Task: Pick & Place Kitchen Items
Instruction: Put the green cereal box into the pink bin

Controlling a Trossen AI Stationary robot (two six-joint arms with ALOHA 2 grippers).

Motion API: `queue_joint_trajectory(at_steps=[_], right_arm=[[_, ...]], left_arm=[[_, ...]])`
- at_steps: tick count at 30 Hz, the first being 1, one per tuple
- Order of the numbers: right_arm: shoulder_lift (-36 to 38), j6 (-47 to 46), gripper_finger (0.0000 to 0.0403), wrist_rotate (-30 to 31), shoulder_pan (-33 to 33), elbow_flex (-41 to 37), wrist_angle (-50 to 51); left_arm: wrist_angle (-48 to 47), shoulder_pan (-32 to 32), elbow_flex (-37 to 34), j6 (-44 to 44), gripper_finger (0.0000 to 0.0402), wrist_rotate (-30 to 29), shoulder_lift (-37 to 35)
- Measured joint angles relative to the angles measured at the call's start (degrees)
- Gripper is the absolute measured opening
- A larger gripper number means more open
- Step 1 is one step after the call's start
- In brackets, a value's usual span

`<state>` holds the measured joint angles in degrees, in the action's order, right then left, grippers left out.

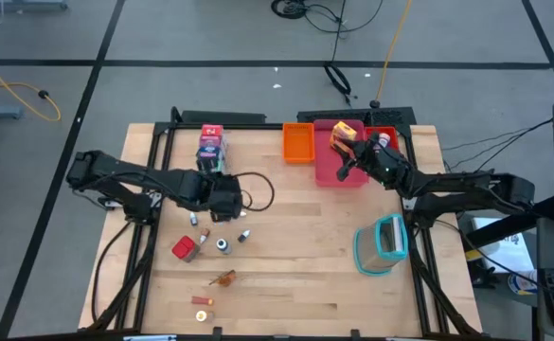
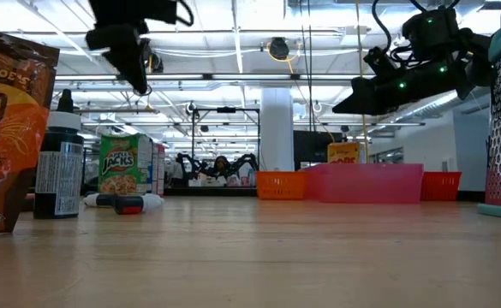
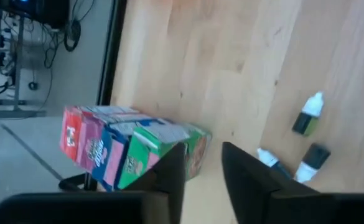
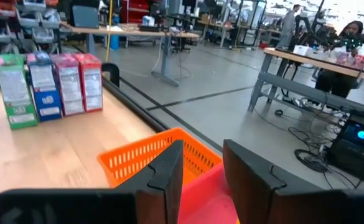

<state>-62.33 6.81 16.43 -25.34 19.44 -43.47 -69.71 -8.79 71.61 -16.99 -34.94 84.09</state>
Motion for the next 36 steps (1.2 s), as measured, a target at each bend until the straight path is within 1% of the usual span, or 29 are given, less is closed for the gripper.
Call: queue_joint_trajectory(at_steps=[6, 9, 11, 17, 20, 28, 36], right_arm=[[0.0, 0.2, 0.0107, 0.0, 1.1, 0.0, -1.5], [0.0, 0.4, 0.0106, 0.0, 1.5, 0.0, -2.2], [0.0, 0.5, 0.0105, 0.0, 1.5, 0.0, -2.6], [0.0, 0.5, 0.0106, 0.0, 1.5, 0.0, -3.5], [0.0, 0.5, 0.0105, 0.0, 1.5, 0.0, -3.5], [0.0, 0.4, 0.0106, 0.0, 1.5, 0.0, -3.5], [0.0, 0.4, 0.0106, 0.0, 1.5, 0.0, -3.4]], left_arm=[[0.0, -0.2, -6.4, 0.2, 0.0189, -0.1, -0.1], [0.0, -0.2, -9.2, 0.3, 0.0211, -0.1, -0.1], [0.0, -0.2, -11.1, 0.3, 0.0219, -1.3, -0.1], [0.8, -0.2, -16.1, 0.3, 0.0213, -7.9, -0.1], [2.7, 0.0, -17.7, 0.3, 0.0207, -10.2, -0.1], [7.9, 4.4, -19.0, 1.1, 0.0192, -10.4, -0.1], [8.6, 8.9, -19.1, 1.4, 0.0173, -11.0, -0.1]])
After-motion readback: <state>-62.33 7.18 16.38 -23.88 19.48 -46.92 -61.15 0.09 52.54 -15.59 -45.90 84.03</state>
